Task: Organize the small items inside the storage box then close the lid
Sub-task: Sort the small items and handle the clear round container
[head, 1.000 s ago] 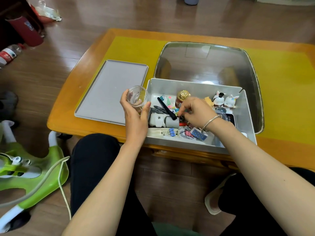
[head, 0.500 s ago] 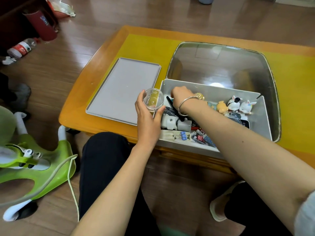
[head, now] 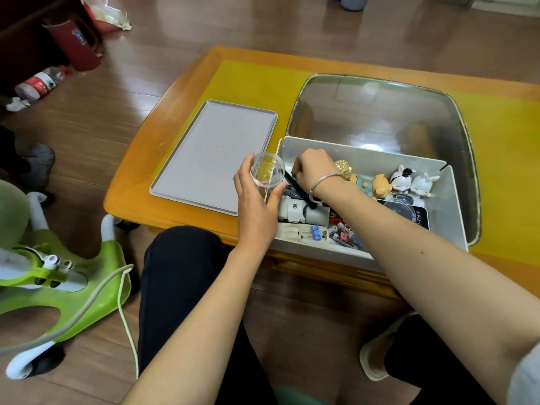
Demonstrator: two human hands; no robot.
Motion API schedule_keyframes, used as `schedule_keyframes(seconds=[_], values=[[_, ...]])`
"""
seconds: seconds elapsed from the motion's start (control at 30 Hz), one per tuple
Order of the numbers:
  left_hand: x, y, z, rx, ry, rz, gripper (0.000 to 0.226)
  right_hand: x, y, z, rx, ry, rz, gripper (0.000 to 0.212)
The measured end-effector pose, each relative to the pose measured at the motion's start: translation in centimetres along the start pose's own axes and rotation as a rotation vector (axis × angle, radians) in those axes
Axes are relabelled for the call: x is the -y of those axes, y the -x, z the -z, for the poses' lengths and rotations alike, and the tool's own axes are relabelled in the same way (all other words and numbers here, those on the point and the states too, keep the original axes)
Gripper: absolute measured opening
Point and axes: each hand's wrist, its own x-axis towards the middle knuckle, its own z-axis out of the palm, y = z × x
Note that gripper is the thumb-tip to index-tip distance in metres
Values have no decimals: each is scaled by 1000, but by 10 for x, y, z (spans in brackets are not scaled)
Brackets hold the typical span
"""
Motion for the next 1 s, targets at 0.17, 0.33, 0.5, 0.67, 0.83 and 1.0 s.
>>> schedule_keyframes(seconds=[0.17, 0.33, 0.5, 0.67, 0.83, 1.0], values=[[-5, 1, 3, 14, -58, -33, 69, -5, 27, 14, -129, -268, 78, 18], [-8, 3, 3, -16, -365, -133, 70, -17, 60, 21, -99, -678, -112, 11], [-16, 6, 1, -21, -609, -300, 71, -34, 95, 28, -180, -938, -142, 4], [-28, 14, -18, 140, -601, -320, 74, -50, 119, 30, -429, -1007, -123, 13], [-23, 18, -30, 255, -628, -288, 72, -59, 133, 21, -494, -996, -132, 13], [-18, 15, -33, 325, -649, -237, 73, -59, 135, 15, -500, -1034, -148, 11]])
